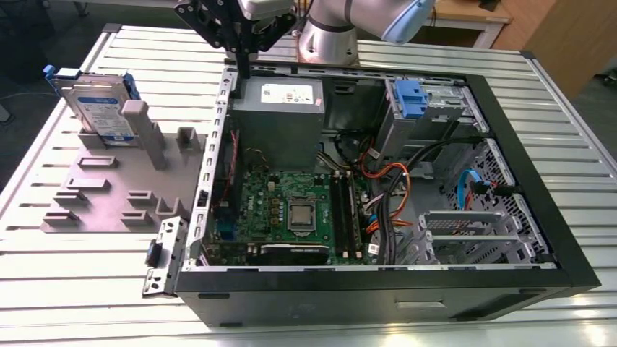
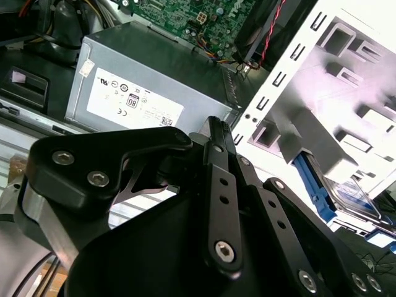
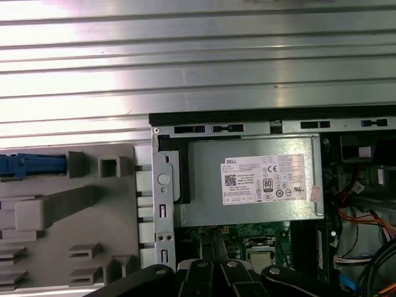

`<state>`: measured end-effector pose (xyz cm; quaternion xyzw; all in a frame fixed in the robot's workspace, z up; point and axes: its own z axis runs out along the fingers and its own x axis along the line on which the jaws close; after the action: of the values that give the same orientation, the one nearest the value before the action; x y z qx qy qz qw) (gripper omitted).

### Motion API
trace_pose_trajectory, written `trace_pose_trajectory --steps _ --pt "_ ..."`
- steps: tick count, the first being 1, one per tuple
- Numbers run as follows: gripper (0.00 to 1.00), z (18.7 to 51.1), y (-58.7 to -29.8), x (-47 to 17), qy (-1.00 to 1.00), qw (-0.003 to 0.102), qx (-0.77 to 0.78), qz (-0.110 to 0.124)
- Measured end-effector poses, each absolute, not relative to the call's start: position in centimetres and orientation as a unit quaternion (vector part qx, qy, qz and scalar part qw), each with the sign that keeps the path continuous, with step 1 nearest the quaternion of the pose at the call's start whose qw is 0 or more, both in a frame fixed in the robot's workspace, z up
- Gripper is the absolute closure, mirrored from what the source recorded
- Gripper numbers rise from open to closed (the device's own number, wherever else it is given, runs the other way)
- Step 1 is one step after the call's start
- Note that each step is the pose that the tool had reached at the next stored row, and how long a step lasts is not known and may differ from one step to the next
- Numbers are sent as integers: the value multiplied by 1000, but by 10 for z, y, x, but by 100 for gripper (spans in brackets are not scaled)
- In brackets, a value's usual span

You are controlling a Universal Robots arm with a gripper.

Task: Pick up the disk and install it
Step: 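Reach for the disk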

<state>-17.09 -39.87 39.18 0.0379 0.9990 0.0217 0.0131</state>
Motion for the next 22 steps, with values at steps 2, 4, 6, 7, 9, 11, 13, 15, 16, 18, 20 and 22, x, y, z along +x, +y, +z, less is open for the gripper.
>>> trace_pose_trajectory --steps 2,4,6,7,9,11,13,15,16,18,20,22 --pt "89 392 -399 -171 999 13 38 22" --pt "89 392 -399 -172 999 13 38 22" --pt "89 392 -399 -173 999 13 38 22" --pt "89 392 -399 -173 999 13 38 22" --pt "89 392 -399 -174 999 13 38 22" --pt "89 392 -399 -175 999 13 38 22" --pt "89 392 -399 -176 999 13 38 22" --pt "89 392 -399 -177 999 13 38 22" --pt "89 392 -399 -177 999 13 38 22" --pt "89 392 -399 -179 999 13 38 22" --pt "89 392 -399 -180 999 13 38 22" --pt "89 392 -399 -181 999 13 38 22"
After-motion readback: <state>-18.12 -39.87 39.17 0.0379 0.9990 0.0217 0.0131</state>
